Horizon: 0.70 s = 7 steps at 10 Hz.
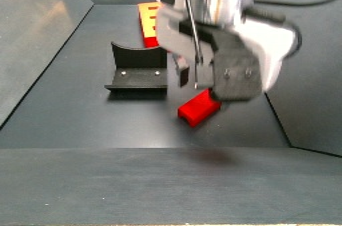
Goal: Pick up the arch object. Move up. Place the arch object on the fixture. Regrasp the arch object. Rotate the arch object. Move to above the board. Insert the arch object.
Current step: Pick up the arch object.
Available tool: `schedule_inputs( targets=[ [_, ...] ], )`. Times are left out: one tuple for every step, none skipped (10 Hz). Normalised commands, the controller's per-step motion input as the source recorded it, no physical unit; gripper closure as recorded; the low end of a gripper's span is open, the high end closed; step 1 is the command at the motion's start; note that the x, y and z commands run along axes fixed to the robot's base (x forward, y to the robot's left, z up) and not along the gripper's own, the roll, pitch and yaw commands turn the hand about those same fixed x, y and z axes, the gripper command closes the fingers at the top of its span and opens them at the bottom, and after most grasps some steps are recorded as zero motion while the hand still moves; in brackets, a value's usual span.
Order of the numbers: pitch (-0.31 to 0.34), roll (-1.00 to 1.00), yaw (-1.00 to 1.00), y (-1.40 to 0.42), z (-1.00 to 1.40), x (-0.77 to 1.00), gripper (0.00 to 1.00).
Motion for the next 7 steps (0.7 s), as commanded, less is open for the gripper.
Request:
schedule_inputs(
  targets=[
    [-0.173, -0.22, -0.38, 0.30, -0.39, 0.10, 0.00],
    [-0.090, -0.20, -0.29, 0.14, -0.27, 0.26, 0.00],
    [-0.183, -0.26, -0.18, 0.00, -0.25, 0.00, 0.00],
    [-0.189, -0.34, -0.12, 0.00, -0.18, 0.00, 0.00],
    [-0.151, -0.26, -0.09, 0.00, -0.29, 0.00, 0.00],
    [-0.164, -0.23, -0.10, 0.00, -0.39, 0.00, 0.00],
    [-0.196, -0.30, -0.13, 0.00, -0.41, -0.13, 0.00]
  ],
)
